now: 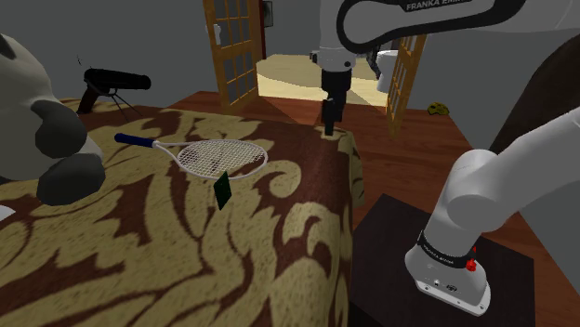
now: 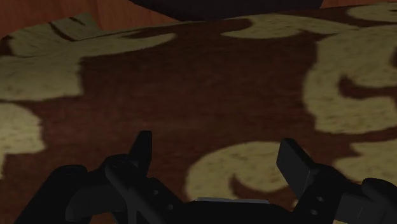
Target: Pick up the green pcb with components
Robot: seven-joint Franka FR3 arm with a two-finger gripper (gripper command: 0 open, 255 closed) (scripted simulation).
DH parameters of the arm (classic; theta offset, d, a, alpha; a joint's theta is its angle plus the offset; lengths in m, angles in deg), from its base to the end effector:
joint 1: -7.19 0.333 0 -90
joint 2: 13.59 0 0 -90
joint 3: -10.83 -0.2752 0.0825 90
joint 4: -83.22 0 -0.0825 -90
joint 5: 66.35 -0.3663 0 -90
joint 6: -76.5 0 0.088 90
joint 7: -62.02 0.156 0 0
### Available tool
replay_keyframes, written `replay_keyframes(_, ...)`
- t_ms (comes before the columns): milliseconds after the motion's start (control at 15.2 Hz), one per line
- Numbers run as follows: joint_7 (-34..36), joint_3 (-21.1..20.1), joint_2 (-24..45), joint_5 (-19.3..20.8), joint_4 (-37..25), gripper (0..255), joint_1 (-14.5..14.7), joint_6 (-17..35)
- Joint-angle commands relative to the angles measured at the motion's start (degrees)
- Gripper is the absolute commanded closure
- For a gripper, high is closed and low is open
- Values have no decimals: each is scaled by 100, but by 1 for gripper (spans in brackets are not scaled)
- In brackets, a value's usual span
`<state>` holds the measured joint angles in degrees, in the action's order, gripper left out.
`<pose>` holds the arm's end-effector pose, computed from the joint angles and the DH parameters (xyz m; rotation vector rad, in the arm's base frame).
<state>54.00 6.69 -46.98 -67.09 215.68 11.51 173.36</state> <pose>0.3698 0.0580 0.4720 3.0851 0.4240 -0.0620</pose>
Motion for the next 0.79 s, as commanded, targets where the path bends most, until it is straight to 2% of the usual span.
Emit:
replay_keyframes(0, 47, -149, 355, -86, -204, 0, 116, 174)
replay_keyframes(726, 171, -833, 2211, -192, -1620, 0, 600, 727)
